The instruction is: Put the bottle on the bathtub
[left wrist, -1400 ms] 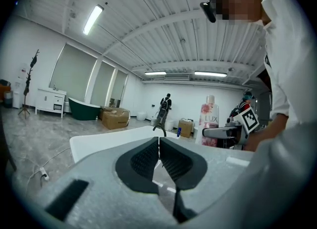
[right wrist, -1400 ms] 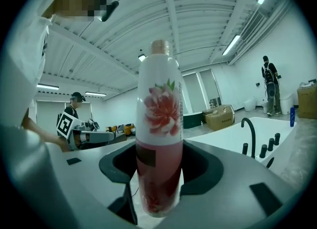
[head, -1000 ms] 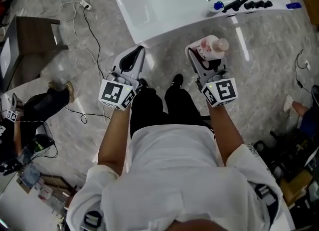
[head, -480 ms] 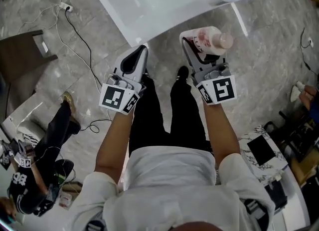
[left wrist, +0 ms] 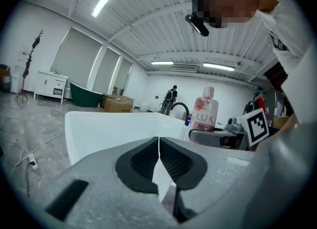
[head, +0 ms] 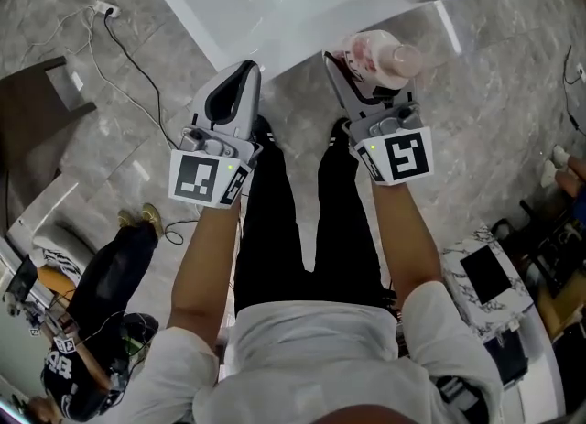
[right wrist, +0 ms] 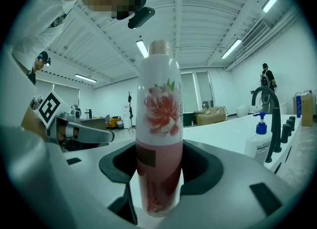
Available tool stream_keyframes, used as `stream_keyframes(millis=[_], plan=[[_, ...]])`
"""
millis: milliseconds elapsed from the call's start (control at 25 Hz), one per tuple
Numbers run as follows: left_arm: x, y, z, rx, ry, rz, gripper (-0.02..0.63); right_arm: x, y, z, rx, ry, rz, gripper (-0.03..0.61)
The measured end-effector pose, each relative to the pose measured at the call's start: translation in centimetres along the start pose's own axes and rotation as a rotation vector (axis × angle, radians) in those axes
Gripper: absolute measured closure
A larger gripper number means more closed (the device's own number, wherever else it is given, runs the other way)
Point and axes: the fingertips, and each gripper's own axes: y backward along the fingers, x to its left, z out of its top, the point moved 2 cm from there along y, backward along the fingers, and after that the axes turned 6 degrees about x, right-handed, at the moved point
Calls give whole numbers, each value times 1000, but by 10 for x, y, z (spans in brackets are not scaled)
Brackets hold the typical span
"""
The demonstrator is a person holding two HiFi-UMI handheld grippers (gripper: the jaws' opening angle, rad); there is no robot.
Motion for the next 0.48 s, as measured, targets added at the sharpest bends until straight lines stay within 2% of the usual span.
stream_keyframes(millis=[480], plan=[[23,-21,-29,-13,3,-14,592,-1,-45,-50,-11,26,23,342]])
